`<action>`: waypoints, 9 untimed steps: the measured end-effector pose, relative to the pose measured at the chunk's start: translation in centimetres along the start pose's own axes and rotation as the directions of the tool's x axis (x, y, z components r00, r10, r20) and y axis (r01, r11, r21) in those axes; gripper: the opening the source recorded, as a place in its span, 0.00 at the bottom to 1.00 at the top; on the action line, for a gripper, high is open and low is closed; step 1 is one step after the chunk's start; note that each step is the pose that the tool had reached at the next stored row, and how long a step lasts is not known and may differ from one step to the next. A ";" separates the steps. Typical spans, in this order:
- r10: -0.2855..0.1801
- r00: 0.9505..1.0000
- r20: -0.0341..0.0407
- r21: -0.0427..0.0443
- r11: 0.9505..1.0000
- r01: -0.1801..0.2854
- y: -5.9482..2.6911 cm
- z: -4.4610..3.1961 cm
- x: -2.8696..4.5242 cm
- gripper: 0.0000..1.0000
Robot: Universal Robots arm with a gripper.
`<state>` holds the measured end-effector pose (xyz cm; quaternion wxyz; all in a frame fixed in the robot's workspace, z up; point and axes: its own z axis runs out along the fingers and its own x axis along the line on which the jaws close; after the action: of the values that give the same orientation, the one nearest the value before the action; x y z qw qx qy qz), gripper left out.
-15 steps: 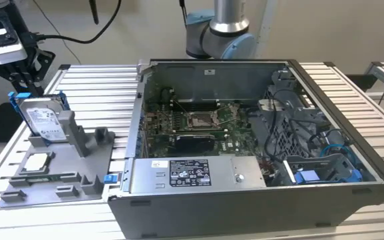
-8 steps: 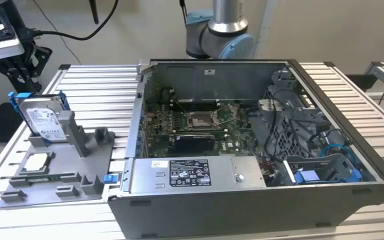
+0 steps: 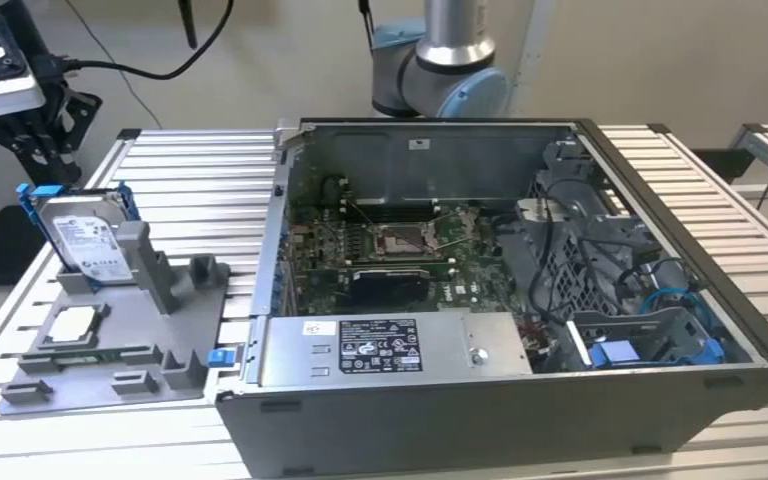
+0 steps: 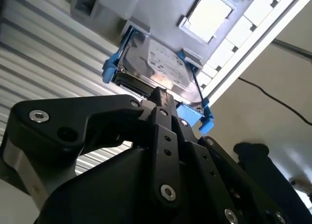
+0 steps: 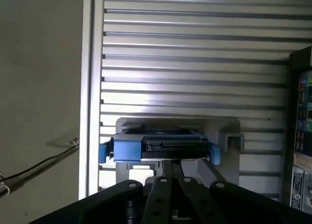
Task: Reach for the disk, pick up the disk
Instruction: 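Reach for the disk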
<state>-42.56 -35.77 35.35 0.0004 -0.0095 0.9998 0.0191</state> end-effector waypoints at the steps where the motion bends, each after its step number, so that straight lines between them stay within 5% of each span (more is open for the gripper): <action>1: 0.000 1.000 0.001 0.000 1.000 0.000 0.03 0.01 0.42 0.00; 9: -0.006 1.000 0.004 0.000 1.000 0.006 0.20 0.04 2.72 0.00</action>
<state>-45.29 -35.62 35.31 0.0025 -0.0123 0.9997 0.0190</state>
